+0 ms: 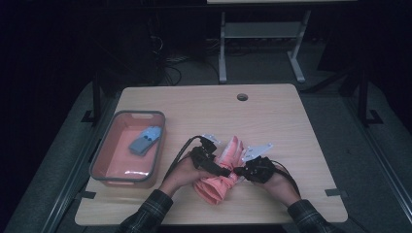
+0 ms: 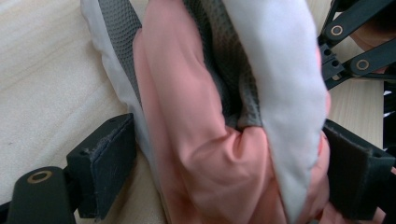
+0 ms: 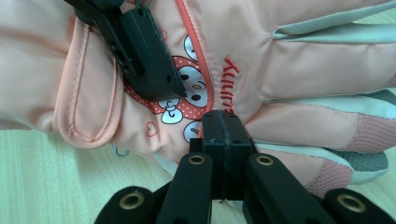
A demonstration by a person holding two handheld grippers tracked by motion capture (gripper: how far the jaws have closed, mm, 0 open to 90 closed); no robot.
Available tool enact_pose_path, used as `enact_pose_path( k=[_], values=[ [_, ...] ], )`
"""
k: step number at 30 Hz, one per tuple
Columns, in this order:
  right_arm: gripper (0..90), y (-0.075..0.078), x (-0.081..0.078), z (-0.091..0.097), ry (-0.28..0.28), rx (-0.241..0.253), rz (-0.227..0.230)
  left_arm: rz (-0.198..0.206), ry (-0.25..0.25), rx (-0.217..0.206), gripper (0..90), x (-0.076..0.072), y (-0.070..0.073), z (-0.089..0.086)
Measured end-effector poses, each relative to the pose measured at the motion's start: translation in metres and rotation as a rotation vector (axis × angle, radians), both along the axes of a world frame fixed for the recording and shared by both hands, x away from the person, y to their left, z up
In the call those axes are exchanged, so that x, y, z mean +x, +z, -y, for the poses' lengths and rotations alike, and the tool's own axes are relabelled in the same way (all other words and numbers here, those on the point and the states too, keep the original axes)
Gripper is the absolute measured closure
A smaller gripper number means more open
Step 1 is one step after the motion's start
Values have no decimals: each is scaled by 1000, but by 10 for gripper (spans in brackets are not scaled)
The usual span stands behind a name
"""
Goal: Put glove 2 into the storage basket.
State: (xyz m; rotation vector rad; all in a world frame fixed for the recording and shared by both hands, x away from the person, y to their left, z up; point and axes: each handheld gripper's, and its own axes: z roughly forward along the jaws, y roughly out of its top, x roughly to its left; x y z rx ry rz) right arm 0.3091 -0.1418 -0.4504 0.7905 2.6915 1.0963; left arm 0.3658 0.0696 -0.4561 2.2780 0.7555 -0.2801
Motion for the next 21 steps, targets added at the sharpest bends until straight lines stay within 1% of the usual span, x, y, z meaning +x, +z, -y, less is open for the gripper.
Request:
enact_pose_path(
  k=[2, 3, 4, 7, 10, 12, 15, 18, 21],
  values=[
    [900, 0, 0, 0, 2, -3, 2, -18, 0, -4, 122, 1, -2, 0],
    [900, 0, 0, 0, 2, -4, 2, -38, 8, -7, 122, 1, -3, -1],
    [900, 0, 0, 0, 3, -5, 3, -35, 5, -12, 123, 1, -4, -1],
    [900, -1, 0, 0, 4, -5, 3, -31, 0, -9, 123, 1, -4, 0],
    [900, -1, 0, -1, 5, -3, -2, -48, -10, -15, 142, 0, -3, 2],
    [900, -1, -1, -1, 2, -9, -2, -60, -19, -14, 177, 0, -3, 3],
    [900, -2, 0, -2, 2, -6, -2, -68, -29, -29, 219, 1, -4, 2],
    [900, -2, 0, -2, 0, -4, -2, -63, -33, -21, 260, 1, -3, 1],
    [900, -2, 0, -2, -2, -8, 0, -55, -29, -12, 326, 0, -3, 1]
  ],
)
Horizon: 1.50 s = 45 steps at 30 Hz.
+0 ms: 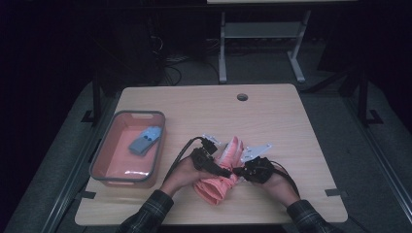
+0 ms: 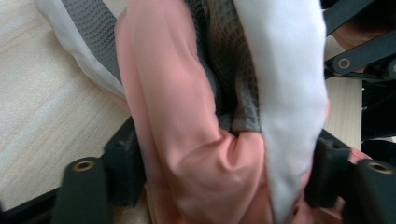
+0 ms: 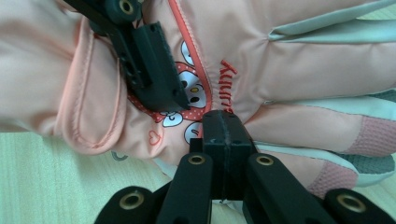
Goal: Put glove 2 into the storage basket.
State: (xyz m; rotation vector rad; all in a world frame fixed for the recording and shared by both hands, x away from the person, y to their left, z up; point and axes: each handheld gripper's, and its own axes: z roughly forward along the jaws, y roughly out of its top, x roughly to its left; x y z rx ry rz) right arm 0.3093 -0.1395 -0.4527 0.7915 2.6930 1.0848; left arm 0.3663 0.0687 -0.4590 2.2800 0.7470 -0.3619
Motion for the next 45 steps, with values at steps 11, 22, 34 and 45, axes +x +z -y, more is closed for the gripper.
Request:
enact_pose_path(
  k=[11, 22, 34, 45],
  values=[
    [815, 5, -1, 10, 17, 64, -5, 20, -2, -5, 542, 1, 2, -5],
    [386, 9, 0, 74, -214, 112, 84, 16, -14, -43, 593, -1, 11, -7],
    [192, -24, 27, 107, -372, 46, 4, 25, -33, -60, 598, -10, 21, -5],
    [138, -29, 24, 102, -358, 29, 63, 52, -48, -57, 605, -15, 31, -4]
  ],
)
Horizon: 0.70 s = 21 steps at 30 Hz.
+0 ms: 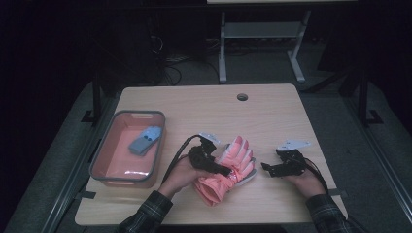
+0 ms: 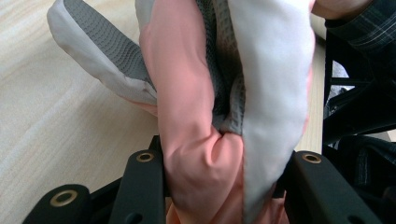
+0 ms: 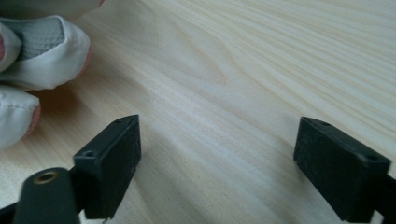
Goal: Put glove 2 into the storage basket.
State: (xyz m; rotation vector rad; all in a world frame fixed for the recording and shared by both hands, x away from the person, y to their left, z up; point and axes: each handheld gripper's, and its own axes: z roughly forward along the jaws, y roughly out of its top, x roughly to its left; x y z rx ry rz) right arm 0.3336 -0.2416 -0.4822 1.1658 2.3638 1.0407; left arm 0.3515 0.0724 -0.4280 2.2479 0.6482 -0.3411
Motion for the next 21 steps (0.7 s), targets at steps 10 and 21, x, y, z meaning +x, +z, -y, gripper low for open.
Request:
enact_pose_path(
  k=[10, 21],
  values=[
    [134, 0, 0, 0, 0, -2, -1, 26, 31, -22, 606, 1, 16, -11],
    [132, 0, 0, 0, -5, -2, -3, 72, 91, -11, 605, 5, 43, -28]
  ],
)
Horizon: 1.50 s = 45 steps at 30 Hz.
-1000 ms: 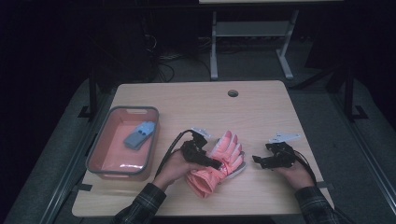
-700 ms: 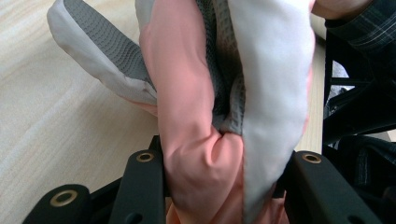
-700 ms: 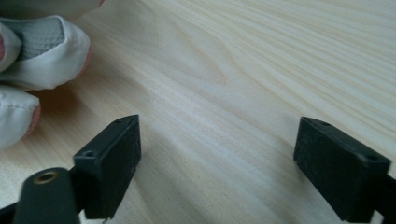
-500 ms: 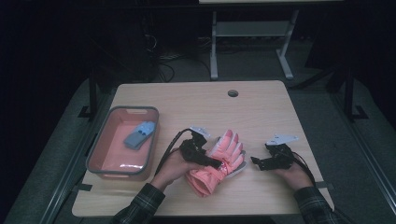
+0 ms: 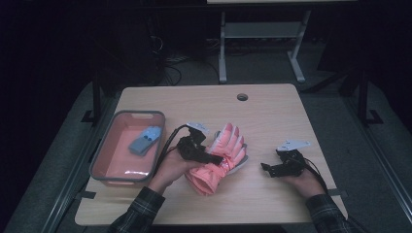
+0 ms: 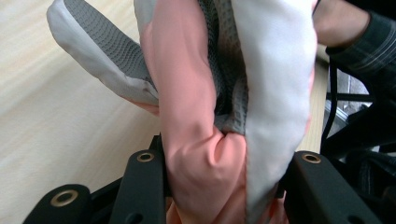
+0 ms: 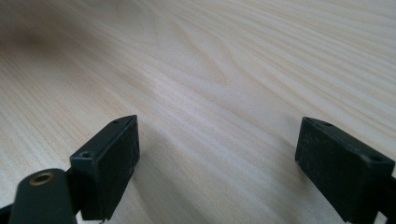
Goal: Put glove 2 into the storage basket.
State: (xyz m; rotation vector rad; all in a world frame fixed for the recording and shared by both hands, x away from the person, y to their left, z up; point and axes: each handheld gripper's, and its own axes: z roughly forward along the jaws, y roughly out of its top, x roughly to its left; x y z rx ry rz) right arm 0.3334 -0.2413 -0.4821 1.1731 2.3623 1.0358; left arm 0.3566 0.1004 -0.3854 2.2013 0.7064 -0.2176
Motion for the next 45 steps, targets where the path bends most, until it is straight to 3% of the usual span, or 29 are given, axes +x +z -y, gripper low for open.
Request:
enact_pose_path(
  k=[12, 23, 45],
  values=[
    [132, 0, 0, 0, 1, 0, 1, 27, 42, 2, 603, 5, 33, -18],
    [132, 0, 0, 0, 1, 0, 0, 42, 117, -11, 601, 12, 59, -55],
    [132, 0, 0, 0, 1, 2, 2, 64, 283, 9, 600, 17, 81, -143]
  ],
)
